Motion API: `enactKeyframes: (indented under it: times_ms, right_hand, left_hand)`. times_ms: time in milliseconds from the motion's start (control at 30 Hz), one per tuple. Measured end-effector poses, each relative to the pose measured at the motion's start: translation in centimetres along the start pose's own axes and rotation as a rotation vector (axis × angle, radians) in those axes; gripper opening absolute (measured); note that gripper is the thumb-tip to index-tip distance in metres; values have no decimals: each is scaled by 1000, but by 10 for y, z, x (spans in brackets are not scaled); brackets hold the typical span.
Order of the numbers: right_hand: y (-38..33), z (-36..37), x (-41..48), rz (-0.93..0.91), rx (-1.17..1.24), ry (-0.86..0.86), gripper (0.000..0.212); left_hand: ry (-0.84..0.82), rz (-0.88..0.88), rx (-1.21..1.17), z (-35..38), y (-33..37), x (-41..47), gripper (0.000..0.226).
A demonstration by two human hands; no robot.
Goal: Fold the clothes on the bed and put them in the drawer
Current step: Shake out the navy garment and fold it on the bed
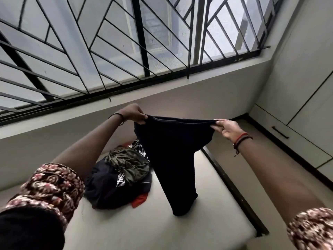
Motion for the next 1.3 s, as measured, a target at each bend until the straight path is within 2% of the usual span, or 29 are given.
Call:
enactKeyframes:
  times_ms: [133, 267, 367, 533, 633, 733, 833, 933, 1100, 1200, 1233, 1300]
  right_hand:
    - [-34, 3, 26, -92, 85, 37, 31]
    - [-76, 0, 30, -184, 126, 26, 29]
    - [-91, -6, 25, -239, 134, -18, 25]
    - [-65, -33, 13, -290, 118, -56, 25]
    - [-12, -60, 8, -283, 33, -39, 26]
    - [62, -94, 10, -179, -114, -5, 23]
    - [147, -130, 22, -47, -317, 43, 21]
    - [234, -155, 34, 29, -629, 59, 25]
    - [357, -191, 36, -14, -1066, 89, 19]
    - [423, -213, 31, -16, -1235, -9, 12]
    - [440, -220, 30, -41, -1306, -34, 18]
    - [480, -235, 27, -163, -1503, -116, 21]
  left_hand:
    - [297, 40, -83, -8, 17, 27, 24]
    - [478, 93, -133, -28, 42, 40, 25]
    - [549, 139, -174, -30, 54, 34, 25]
    - [516, 190, -250, 11, 47, 9, 23]
    - [502, 181, -239, 52, 21, -11, 24]
    - [487, 169, -207, 110, -16, -36, 22]
    - [392, 198, -175, 181, -55, -69, 18]
    - [305, 165, -161, 261, -101, -110, 17]
    - [166, -50, -244, 399, -184, -189, 15]
    - [90, -163, -241, 467, -217, -236, 15]
    - [72, -198, -252, 484, -225, -248, 16]
    - [43, -271, -291, 516, -242, -274, 16]
Point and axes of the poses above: each hand's wrist, its own x-axis towards the middle knuckle, its own z-axis out of the palm, y = z × x, the point moved 5 cm from there along x, towards the middle knuckle, and after that the axes turned 11 degrees about z, right-handed, at the moved point
